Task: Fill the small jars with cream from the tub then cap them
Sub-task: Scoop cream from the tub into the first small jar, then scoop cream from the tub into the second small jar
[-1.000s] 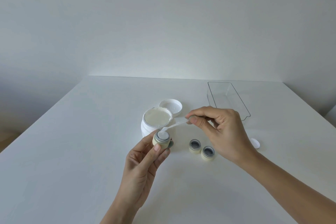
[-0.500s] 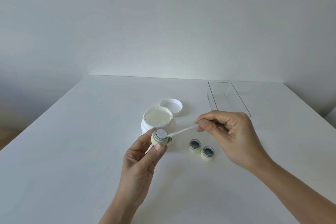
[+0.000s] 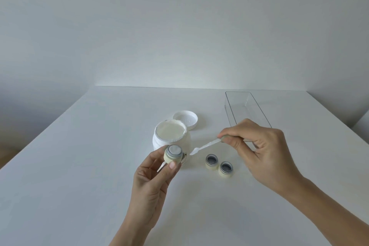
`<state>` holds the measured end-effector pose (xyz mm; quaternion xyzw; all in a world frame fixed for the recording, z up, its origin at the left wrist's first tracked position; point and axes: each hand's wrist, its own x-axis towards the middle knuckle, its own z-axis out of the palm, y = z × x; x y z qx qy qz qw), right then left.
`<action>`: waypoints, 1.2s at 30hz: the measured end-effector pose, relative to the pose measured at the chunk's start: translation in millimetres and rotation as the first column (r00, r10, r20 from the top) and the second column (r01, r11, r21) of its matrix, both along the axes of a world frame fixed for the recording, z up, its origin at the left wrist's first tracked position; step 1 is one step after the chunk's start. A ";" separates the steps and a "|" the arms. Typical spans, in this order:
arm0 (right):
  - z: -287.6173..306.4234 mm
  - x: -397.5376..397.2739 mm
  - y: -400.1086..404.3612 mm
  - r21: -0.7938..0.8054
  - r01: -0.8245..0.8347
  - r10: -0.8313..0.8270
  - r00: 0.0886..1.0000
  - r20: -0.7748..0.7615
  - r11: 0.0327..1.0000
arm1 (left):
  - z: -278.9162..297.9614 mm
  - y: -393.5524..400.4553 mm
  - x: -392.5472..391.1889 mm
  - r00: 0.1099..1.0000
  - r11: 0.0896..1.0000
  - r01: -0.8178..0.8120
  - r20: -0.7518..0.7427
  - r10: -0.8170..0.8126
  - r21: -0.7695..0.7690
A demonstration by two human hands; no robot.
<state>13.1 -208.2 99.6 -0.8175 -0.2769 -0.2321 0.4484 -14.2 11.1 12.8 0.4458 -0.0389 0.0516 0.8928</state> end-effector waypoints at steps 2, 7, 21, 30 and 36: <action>-3.3 -1.1 -11.4 0.101 0.037 -0.028 0.995 -0.092 0.994 | -2.5 -0.8 0.7 1.000 1.000 -0.006 -0.003 0.006 0.022; -29.9 4.1 -43.1 0.341 0.167 -0.060 0.951 -0.305 0.925 | -6.7 -13.7 -2.7 0.998 0.967 0.063 -0.030 -0.057 0.245; -77.1 5.1 -77.2 0.604 0.362 0.044 0.833 -0.551 0.711 | -13.8 -75.3 -5.9 0.990 0.319 0.002 0.042 -0.131 0.948; -73.7 4.0 -82.5 0.718 0.352 0.322 0.715 -0.620 0.601 | 1.0 -67.9 -1.9 0.947 0.216 -0.126 0.182 -0.265 0.968; -72.4 7.1 -88.5 0.768 0.322 0.387 0.717 -0.579 0.553 | 18.3 -64.3 38.9 0.875 -0.012 -0.267 0.237 -0.422 0.964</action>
